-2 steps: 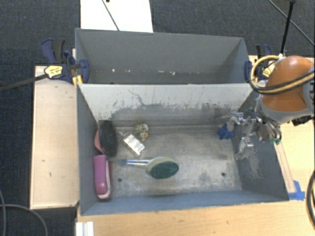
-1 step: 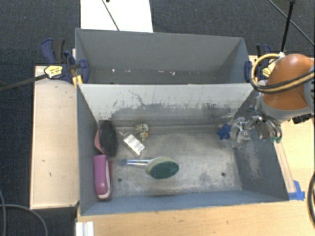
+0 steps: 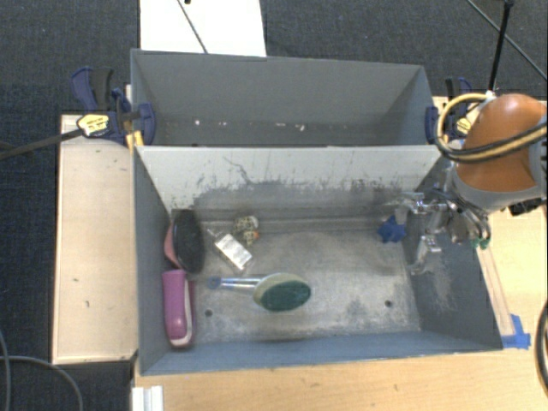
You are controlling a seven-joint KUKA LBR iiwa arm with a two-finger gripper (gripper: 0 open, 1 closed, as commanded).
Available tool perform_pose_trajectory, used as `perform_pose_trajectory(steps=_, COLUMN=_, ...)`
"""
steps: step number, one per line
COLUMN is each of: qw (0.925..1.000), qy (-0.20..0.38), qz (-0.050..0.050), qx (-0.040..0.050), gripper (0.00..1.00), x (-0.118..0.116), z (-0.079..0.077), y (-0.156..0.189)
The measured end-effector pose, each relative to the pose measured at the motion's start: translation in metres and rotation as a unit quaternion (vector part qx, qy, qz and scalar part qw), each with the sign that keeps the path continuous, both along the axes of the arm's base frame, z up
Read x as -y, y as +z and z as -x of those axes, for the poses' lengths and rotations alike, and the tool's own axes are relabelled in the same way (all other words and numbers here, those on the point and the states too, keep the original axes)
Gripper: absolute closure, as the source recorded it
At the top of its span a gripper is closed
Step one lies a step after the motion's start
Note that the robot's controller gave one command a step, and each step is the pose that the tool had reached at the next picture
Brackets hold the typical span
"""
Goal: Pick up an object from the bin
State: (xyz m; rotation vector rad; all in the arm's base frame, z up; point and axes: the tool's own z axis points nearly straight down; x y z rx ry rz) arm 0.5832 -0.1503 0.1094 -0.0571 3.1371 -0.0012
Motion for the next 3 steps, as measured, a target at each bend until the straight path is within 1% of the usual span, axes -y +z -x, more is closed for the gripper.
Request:
perform_pose_trajectory(steps=1, qw=0.9964, qy=-0.084, qz=0.0, qx=0.0076, gripper=0.0, x=-0.004, z=-0.007, y=-0.033)
perform_pose_trajectory(steps=2, qw=0.9966, qy=-0.082, qz=0.0, qx=0.0111, gripper=1.0, x=-0.004, z=-0.009, y=-0.031)
perform_pose_trajectory(steps=3, qw=0.995, qy=-0.1, qz=0.0, qx=0.0048, gripper=1.0, x=-0.005, z=-0.002, y=0.147)
